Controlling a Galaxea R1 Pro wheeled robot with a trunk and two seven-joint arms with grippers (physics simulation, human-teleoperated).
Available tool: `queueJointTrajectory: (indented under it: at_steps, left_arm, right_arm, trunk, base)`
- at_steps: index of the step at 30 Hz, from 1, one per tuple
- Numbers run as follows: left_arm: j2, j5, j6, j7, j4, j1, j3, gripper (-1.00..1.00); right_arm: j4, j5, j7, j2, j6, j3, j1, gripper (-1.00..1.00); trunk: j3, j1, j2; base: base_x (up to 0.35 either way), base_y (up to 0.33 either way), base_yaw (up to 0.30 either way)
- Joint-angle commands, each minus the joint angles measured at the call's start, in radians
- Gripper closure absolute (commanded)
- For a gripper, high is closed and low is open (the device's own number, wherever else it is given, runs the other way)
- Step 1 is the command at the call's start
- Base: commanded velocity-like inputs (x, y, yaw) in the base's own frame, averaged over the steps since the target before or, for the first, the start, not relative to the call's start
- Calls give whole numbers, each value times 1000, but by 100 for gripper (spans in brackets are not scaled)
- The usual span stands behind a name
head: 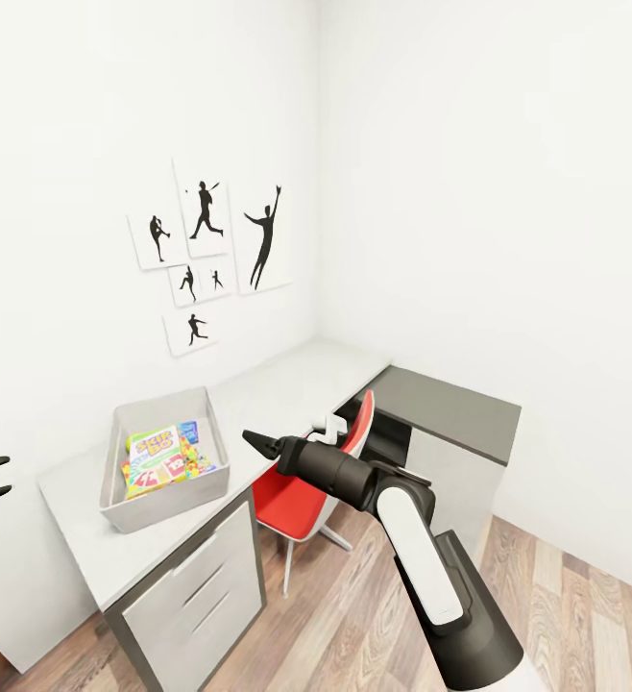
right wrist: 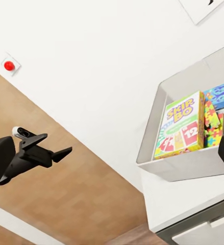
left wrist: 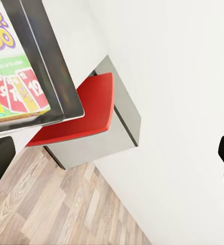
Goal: Put all the toys in the child's room - the three board games (two on the bed and one on the table), the two jigsaw puzzles on the table, and the tennis ball on the table - inside the toy box on the table in the child's room.
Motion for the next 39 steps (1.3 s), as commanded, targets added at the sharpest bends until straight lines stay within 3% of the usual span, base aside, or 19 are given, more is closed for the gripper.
queueJointTrajectory:
  at_steps: [1,22,39]
  left_arm:
    - [0,8,11,-3,1,-1,-8,-100]
    - [0,8,11,-3,1,-1,-8,-100]
    - [0,8,11,-3,1,-1,-8,-100]
  right_arm:
    - [-1,7,5,0,5,-1,-1,-100]
    - [-1,11,5,2,6,4,-1,-100]
    - [-1,13,5,3,5,4,-1,-100]
  trunk:
    - [-2,1,-2]
    - [-2,1,-2]
    - [-2,1,-2]
  base:
    - [-2,2,0]
    - [0,-55,6]
    - [-56,-7,258]
